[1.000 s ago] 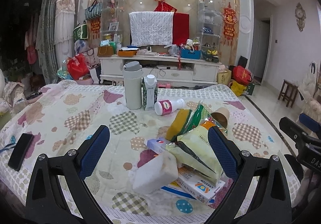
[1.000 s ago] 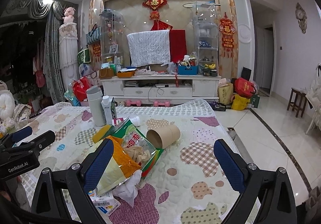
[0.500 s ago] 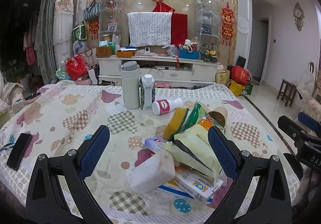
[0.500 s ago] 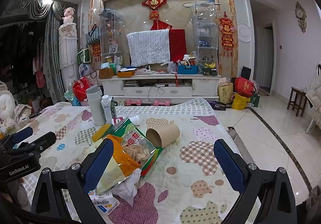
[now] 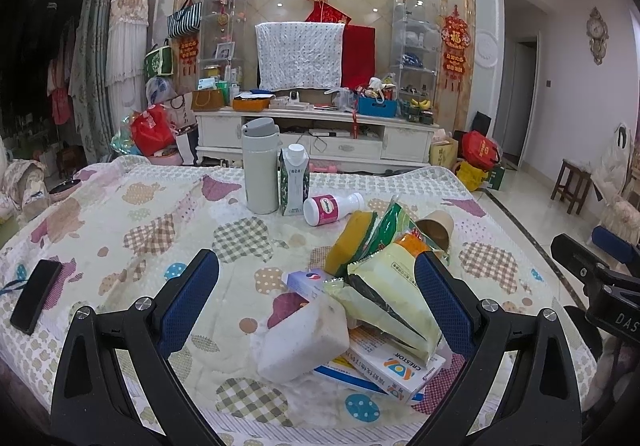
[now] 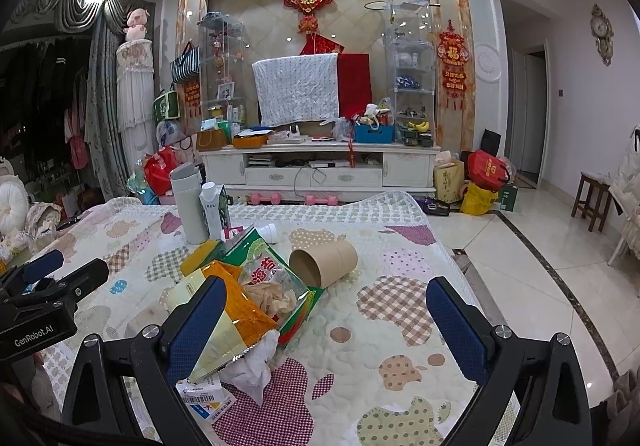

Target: Collect trash

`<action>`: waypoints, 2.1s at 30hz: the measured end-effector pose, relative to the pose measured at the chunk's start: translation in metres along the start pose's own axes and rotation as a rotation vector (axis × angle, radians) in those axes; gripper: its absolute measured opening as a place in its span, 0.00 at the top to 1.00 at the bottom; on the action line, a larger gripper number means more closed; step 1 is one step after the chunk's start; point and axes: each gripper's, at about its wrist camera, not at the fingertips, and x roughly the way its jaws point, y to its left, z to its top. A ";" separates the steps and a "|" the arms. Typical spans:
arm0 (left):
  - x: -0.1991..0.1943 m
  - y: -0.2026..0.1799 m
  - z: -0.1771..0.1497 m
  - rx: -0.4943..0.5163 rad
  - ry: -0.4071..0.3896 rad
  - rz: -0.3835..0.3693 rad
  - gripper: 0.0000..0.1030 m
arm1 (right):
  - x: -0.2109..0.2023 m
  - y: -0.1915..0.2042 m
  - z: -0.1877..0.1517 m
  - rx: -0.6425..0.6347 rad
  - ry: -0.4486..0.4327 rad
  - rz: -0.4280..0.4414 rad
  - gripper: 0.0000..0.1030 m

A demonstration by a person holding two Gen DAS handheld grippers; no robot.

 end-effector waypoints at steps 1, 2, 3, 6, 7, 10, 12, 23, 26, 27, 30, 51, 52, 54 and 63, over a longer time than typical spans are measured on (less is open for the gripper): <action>0.000 0.000 0.000 0.001 0.000 0.000 0.05 | 0.001 0.000 -0.001 -0.001 0.003 -0.001 0.03; 0.000 0.000 0.000 0.002 0.001 0.000 0.05 | 0.001 0.000 -0.001 -0.001 0.005 -0.002 0.03; 0.000 0.000 0.000 0.002 0.001 0.000 0.05 | 0.002 0.001 -0.002 -0.002 0.008 -0.003 0.03; 0.000 0.000 0.000 0.001 0.000 0.000 0.05 | 0.003 0.001 -0.003 -0.002 0.014 -0.004 0.03; 0.000 0.000 0.000 0.000 0.000 0.000 0.05 | 0.004 0.002 -0.002 -0.001 0.016 -0.003 0.03; 0.000 0.000 0.000 0.000 0.002 -0.001 0.05 | 0.004 0.003 -0.003 -0.005 0.021 0.000 0.03; 0.001 -0.001 -0.001 -0.003 0.007 -0.002 0.05 | 0.005 0.005 -0.003 -0.011 0.025 0.001 0.03; 0.002 0.003 -0.009 -0.012 0.018 -0.001 0.05 | 0.006 0.007 -0.004 -0.010 0.027 -0.008 0.03; 0.002 0.005 -0.009 -0.008 0.024 0.012 0.05 | 0.007 0.007 -0.006 -0.007 0.017 -0.008 0.03; 0.001 0.006 -0.007 -0.010 0.026 0.014 0.05 | 0.007 0.007 -0.006 -0.007 0.020 -0.007 0.03; 0.003 0.008 -0.007 -0.026 0.030 0.017 0.05 | 0.010 0.004 -0.010 0.009 0.042 0.008 0.03; 0.005 0.002 -0.011 -0.010 0.067 0.012 0.05 | 0.014 -0.004 -0.019 0.024 0.077 0.008 0.03; 0.005 0.002 -0.011 -0.008 0.068 0.015 0.05 | 0.015 -0.004 -0.020 0.022 0.082 0.009 0.03; 0.006 0.001 -0.012 -0.003 0.073 0.015 0.05 | 0.016 -0.002 -0.022 0.016 0.090 0.012 0.03; 0.013 0.006 -0.015 -0.010 0.089 0.036 0.05 | 0.019 0.005 -0.026 -0.009 0.111 0.028 0.03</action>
